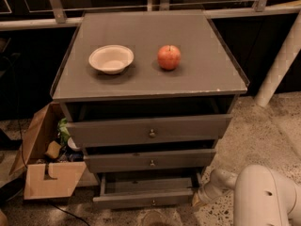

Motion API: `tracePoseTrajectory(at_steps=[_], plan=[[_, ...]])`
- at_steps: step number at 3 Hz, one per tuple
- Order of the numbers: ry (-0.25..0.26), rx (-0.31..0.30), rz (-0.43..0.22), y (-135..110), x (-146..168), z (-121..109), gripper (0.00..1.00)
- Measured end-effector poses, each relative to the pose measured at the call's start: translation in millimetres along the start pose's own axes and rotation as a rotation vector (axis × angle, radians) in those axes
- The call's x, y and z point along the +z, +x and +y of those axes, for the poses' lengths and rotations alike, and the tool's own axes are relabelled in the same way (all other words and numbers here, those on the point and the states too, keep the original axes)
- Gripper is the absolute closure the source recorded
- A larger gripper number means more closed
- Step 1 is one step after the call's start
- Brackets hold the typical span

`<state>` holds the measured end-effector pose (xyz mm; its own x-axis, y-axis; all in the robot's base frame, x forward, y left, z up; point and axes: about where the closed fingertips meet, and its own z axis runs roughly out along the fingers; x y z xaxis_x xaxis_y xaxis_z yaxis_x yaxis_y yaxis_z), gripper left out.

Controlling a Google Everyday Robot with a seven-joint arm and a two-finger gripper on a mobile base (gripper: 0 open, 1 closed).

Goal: Close bottom drawer

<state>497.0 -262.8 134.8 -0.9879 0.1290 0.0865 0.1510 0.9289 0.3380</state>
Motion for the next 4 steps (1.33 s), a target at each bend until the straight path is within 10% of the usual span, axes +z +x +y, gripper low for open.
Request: tracePoseTrajectory(at_steps=[4], plan=[[-0.041, -0.016, -0.109, -51.0, -0.9, 43.7, 1.00]])
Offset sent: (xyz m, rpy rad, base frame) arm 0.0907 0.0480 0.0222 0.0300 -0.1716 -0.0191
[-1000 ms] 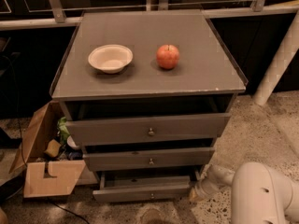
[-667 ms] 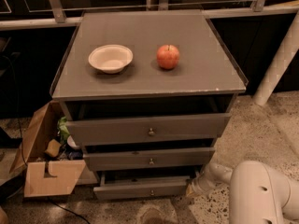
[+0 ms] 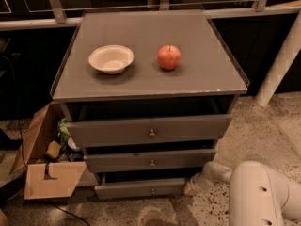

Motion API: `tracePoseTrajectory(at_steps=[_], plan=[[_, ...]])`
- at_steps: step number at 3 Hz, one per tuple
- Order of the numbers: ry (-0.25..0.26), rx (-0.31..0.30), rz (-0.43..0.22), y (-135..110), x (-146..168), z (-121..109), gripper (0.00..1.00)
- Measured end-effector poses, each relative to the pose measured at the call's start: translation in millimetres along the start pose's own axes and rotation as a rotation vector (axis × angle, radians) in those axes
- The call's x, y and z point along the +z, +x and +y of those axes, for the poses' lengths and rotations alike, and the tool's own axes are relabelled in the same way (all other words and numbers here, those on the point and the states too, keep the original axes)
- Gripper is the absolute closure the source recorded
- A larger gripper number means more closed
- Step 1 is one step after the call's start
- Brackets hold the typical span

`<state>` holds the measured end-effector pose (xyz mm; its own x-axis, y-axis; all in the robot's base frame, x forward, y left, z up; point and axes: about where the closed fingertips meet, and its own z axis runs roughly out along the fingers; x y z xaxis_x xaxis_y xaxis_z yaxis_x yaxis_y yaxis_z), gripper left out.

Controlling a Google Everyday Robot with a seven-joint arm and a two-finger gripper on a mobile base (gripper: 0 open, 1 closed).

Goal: Close bottom drawer

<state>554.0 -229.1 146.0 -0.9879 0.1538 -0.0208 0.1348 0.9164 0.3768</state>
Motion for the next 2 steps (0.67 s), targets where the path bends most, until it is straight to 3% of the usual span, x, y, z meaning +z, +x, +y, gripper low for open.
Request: tracePoseTrajectory(at_steps=[2], plan=[[-0.012, 0.017, -0.069, -35.3, 1.2, 10.1, 1.00]])
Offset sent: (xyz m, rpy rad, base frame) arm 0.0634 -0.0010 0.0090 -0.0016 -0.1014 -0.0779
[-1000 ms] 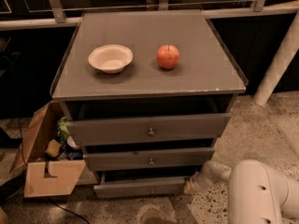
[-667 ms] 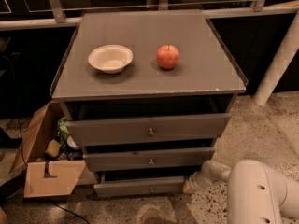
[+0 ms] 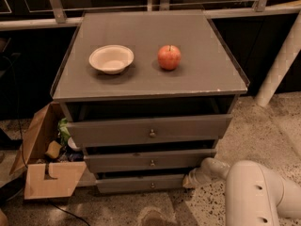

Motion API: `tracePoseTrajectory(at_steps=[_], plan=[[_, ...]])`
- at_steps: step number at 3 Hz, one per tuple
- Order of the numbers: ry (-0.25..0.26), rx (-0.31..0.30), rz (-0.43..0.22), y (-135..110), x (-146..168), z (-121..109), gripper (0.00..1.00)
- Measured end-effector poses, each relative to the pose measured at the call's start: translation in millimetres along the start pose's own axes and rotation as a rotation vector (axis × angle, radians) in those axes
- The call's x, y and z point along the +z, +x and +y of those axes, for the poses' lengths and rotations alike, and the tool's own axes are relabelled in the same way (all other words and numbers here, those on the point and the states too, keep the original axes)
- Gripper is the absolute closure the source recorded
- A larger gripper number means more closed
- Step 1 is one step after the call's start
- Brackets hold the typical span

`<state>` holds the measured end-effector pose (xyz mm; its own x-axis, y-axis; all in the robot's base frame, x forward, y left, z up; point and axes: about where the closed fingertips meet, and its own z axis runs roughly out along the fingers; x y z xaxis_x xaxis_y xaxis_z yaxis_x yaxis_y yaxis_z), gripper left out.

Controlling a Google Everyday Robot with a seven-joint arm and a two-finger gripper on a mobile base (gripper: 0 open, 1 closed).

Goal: Close bottom drawer

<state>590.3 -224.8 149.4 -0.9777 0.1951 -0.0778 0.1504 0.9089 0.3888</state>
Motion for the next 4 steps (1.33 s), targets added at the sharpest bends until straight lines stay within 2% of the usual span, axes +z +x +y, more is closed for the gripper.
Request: tracePoseTrajectory(at_steps=[1, 2, 3, 4], plan=[[-0.003, 0.006, -0.031, -13.6, -0.6, 2.3, 1.00], [-0.003, 0.006, -0.031, -13.6, -0.5, 2.4, 1.00], [0.000, 0.019, 0.026, 3.7, -7.3, -8.1, 1.00], [0.035, 0.056, 0.122, 38.9, -35.4, -38.5, 1.00]])
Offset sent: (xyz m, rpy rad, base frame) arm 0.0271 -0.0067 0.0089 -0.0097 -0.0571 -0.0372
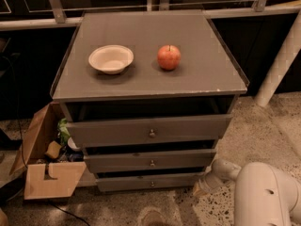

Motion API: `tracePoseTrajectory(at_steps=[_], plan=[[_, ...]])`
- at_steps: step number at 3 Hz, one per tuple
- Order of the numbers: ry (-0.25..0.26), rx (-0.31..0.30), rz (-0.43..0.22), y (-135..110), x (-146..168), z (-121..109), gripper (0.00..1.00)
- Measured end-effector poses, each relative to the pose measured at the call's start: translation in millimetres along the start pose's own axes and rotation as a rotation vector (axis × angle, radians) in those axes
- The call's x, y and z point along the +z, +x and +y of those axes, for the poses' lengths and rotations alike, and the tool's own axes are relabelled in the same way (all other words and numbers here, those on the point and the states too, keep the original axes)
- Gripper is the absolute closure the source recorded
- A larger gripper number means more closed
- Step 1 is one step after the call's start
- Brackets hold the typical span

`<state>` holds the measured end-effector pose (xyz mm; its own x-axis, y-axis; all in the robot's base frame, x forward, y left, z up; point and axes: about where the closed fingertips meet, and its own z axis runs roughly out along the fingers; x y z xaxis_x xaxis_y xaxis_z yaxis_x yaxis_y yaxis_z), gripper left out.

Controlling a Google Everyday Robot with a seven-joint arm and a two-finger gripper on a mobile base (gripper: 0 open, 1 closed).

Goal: Close bottom drawer

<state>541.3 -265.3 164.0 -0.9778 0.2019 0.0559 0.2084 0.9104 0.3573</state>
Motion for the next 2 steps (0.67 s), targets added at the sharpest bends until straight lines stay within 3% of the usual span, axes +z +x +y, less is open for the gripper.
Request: tracePoseTrajectory(at_steps=[1, 2], plan=[[0.048, 0.050, 0.069, 32.2, -21.4, -31.9, 1.00], [0.055, 0.056, 0.081, 37.5, -23.8, -36.1, 0.85]])
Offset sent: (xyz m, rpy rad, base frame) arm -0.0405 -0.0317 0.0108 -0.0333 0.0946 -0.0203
